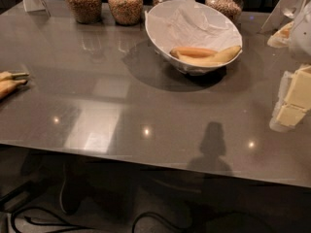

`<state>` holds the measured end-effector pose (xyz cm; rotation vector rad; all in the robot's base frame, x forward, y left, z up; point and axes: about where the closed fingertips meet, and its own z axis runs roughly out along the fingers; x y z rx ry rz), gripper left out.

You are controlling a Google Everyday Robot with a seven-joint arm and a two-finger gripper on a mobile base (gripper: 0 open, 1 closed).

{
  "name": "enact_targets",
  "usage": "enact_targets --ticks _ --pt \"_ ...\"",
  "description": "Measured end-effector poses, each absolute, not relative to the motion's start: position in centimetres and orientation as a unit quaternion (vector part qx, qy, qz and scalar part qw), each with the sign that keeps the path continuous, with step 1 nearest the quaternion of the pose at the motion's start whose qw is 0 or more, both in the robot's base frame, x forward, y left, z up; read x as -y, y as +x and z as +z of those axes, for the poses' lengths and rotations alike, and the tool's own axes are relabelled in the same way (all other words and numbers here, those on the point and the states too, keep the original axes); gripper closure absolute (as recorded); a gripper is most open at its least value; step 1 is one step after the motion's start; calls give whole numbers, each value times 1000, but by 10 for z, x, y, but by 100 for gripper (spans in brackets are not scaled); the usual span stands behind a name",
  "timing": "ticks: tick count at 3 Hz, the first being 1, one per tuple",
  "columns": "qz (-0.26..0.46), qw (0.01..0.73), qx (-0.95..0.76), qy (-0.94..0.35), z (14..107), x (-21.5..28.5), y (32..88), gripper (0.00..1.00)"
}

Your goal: Pick banana from white bowl

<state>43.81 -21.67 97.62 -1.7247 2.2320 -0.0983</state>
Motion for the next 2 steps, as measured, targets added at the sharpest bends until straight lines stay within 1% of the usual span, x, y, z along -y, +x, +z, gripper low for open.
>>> enact_targets --ticks 1,2 --pt "-34 159 -781 -603 976 217 438 0" --pt "-30 179 -780 -599 977 216 446 0"
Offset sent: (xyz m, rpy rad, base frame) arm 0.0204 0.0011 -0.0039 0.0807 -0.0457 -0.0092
